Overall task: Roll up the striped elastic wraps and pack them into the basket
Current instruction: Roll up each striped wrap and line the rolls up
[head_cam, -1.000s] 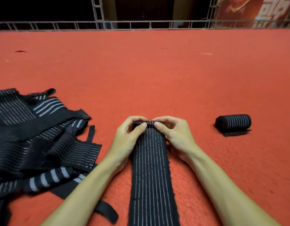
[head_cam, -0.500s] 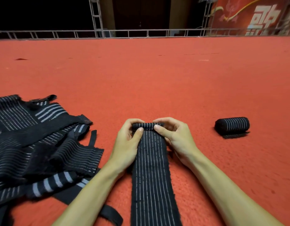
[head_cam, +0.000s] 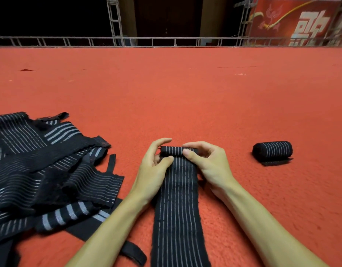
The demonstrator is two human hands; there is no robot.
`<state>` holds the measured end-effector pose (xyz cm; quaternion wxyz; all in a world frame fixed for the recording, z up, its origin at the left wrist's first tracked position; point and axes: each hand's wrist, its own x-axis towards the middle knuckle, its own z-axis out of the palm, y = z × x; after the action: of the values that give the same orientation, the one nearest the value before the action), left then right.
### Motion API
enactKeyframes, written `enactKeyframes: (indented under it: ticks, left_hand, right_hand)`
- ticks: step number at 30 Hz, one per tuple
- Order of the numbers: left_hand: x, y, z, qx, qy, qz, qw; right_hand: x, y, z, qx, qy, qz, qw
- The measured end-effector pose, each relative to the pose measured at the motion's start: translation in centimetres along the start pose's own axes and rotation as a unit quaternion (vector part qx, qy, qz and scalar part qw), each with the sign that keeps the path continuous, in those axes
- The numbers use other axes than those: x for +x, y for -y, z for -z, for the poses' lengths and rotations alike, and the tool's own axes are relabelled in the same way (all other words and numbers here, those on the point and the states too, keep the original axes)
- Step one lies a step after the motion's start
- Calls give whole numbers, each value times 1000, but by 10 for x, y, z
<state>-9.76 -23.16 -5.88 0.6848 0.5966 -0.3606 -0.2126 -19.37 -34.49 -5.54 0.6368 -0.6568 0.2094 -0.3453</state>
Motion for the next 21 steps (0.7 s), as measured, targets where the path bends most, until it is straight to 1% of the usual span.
enactKeyframes:
  ticks: [2, 6, 8, 11, 14, 18, 21]
  left_hand:
    - [-1, 0, -1, -15, 5, 24, 1000]
    - [0, 0, -3, 39, -14, 30, 999]
    - [1, 2, -2, 64, -12, 28, 997]
    - [2, 7, 0, 91, -11, -2, 996]
    - [2, 6, 0, 74, -21, -19, 997]
    - [0, 2, 0, 32, -26, -12, 999]
    - [-1, 0, 0, 19, -13, -19, 1000]
  right_hand:
    - [0, 1, 1, -3, -9, 13, 1000]
    - [-3, 3, -2, 0, 3, 7, 1000]
    - [-3, 3, -3, 6, 11, -2, 1000]
    - [-4, 3, -3, 24, 18, -10, 1000]
    - [-2, 1, -2, 22, 36, -3, 999]
    - [0, -2, -4, -2, 57, 24, 998]
    - [-1, -2, -8, -30, 65, -9, 997]
